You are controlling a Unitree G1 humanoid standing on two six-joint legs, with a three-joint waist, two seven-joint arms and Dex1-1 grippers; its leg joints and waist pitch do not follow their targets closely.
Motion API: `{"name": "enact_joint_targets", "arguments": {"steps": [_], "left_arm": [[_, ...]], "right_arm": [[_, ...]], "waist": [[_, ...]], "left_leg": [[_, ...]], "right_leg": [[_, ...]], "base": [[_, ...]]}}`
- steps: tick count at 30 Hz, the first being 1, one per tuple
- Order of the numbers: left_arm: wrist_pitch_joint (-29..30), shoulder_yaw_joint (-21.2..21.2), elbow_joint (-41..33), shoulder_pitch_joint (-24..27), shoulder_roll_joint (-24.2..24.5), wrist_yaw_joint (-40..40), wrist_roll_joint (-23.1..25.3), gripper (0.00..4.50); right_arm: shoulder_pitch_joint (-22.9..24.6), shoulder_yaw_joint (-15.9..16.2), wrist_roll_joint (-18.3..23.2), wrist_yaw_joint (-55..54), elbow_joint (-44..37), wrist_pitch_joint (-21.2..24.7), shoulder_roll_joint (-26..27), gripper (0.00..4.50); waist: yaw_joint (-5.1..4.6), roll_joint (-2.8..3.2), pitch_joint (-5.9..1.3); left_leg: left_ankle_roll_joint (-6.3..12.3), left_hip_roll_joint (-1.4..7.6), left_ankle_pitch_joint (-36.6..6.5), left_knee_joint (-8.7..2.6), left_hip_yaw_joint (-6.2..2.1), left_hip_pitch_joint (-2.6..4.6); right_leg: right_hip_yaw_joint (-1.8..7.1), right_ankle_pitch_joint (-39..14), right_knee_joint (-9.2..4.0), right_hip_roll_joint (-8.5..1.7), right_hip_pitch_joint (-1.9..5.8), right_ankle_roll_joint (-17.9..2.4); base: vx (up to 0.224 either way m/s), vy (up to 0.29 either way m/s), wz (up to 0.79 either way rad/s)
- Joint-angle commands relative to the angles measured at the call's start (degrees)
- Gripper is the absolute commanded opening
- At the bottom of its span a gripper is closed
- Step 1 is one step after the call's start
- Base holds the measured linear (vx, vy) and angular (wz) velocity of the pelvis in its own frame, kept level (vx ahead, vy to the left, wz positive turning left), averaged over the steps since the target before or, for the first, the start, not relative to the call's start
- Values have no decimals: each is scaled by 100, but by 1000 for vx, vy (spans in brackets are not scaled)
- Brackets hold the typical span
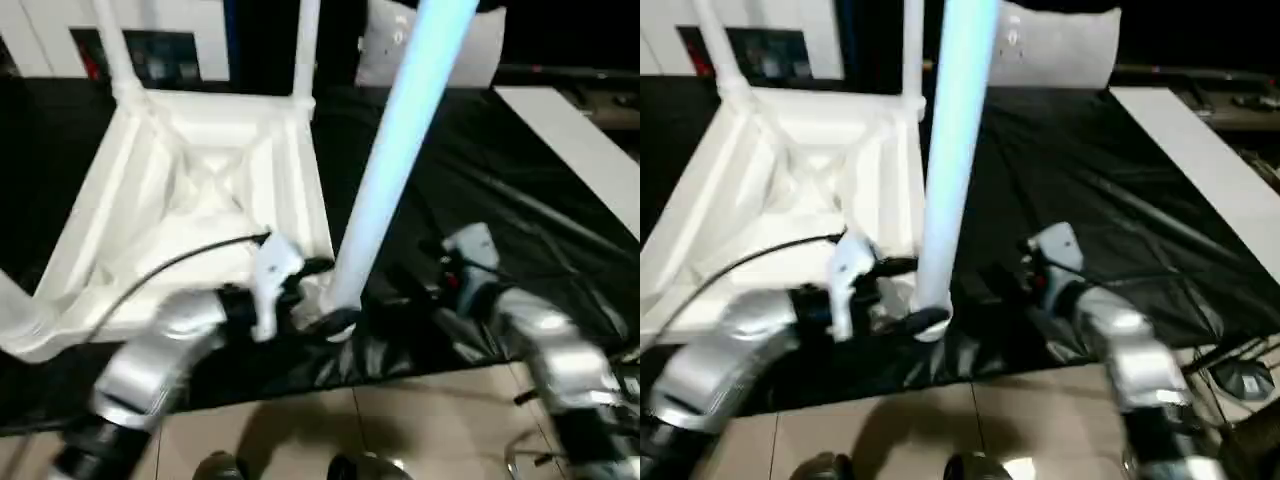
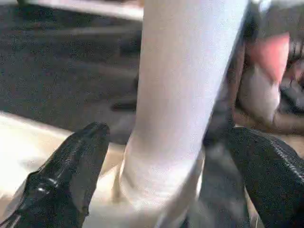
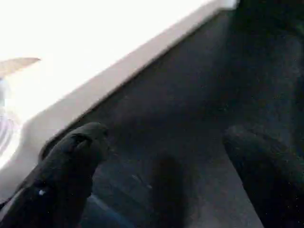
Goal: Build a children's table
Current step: Rotate table base, then rotate leg to tighten
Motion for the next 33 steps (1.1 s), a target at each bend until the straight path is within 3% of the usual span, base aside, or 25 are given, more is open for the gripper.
{"name": "enact_joint_targets", "arguments": {"steps": [1,4,6,8,12,13,16,18,25,33], "left_arm": [[-233,-171,353,-199,294,-341,390,409],[-321,-217,507,-280,402,-452,494,407],[-509,-297,805,-461,567,-659,627,367],[-606,-328,989,-575,625,-792,642,358],[-750,-376,1291,-773,670,-1128,649,322],[-729,-404,1342,-814,717,-1311,639,316],[-734,-441,1421,-860,778,-1456,662,289],[-747,-483,1486,-889,833,-1559,683,278],[-567,-455,1522,-867,881,-1672,701,220],[-525,-409,1712,-898,781,-1629,730,150]], "right_arm": [[177,15,133,389,-441,110,-286,450],[255,25,177,531,-598,170,-395,450],[504,122,381,970,-1077,392,-685,450],[694,235,545,1284,-1427,528,-883,450],[893,428,632,1513,-1803,645,-1011,450],[923,479,593,1529,-1866,673,-1021,450],[931,519,562,1519,-1893,714,-1022,450],[943,541,599,1519,-1960,789,-1038,450],[937,611,624,1504,-2039,917,-1043,450],[863,662,603,1433,-1998,1012,-984,450]], "waist": [[30,94,-497],[60,113,-516],[70,143,-524],[95,135,-546],[115,139,-567],[112,169,-565],[114,148,-562],[123,165,-567],[156,179,-579],[164,168,-578]], "left_leg": [[75,193,-1339,-396,-63,89],[74,196,-1243,-389,-57,85],[114,188,-1241,-393,-56,91],[136,199,-1212,-398,-72,55],[131,198,-1244,-389,-76,55],[105,205,-1270,-394,-80,64],[87,199,-1335,-390,-75,76],[82,194,-1349,-387,-73,80],[57,210,-1362,-395,-77,88],[65,200,-1351,-395,-79,83]], "right_leg": [[331,-2055,-542,-426,271,-702],[334,-2013,-538,-445,271,-742],[327,-1927,-569,-419,278,-779],[325,-1769,-512,-440,318,-796],[316,-1988,-546,-470,308,-780],[317,-2045,-547,-479,295,-794],[315,-2213,-563,-474,279,-776],[315,-2297,-575,-473,275,-731],[312,-2143,-553,-475,269,-799],[307,-2232,-567,-477,274,-730]], "base": [[0,0,0],[0,0,0],[0,0,0],[0,0,0],[0,0,0],[0,0,0],[0,0,0],[0,0,0],[0,0,0],[0,0,0]]}}
